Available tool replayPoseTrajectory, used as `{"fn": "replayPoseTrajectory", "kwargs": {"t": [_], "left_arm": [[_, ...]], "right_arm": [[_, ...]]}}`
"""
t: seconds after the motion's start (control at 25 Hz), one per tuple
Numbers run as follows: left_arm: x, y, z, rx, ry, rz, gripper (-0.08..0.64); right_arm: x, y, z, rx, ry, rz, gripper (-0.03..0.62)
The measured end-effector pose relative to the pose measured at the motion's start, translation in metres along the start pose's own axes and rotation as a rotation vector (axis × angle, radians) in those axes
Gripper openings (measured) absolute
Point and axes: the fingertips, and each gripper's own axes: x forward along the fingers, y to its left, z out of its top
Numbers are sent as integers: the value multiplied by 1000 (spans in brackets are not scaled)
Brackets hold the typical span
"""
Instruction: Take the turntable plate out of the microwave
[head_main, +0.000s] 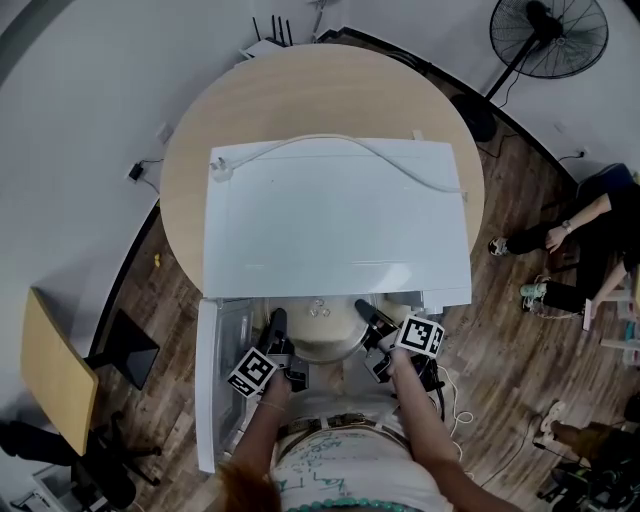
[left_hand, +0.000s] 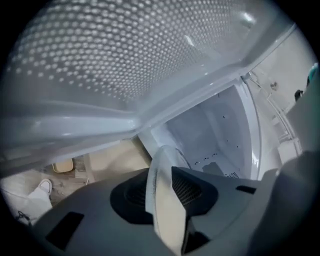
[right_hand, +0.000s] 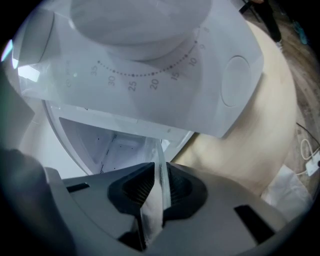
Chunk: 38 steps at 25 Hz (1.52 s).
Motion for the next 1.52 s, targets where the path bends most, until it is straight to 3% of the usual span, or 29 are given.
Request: {"fn": "replayPoseTrajectory", "kwargs": {"t": [0.12, 0.84, 0.96, 1.12, 1.32, 1.52], "left_arm": [[-10, 0, -7, -30, -1, -13, 109], [-65, -40, -11, -43, -46, -82, 86], [-72, -49, -16, -106, -70, -94, 84], [-86, -55, -31, -225, -127, -83, 78], [-102, -67, -36, -175, -177, -88, 78], [-122, -79, -34, -167, -195, -102, 77]], "right_arm": [[-6, 2, -2, -41, 7, 8, 43], [-46, 45, -15, -53, 2, 72, 38], [-51, 61, -13, -57, 1, 127, 38], [-65, 59, -12, -60, 30, 88, 38], [-75, 79, -10, -83, 78, 166, 40], [-88, 80, -21, -92, 96, 132, 41]]}}
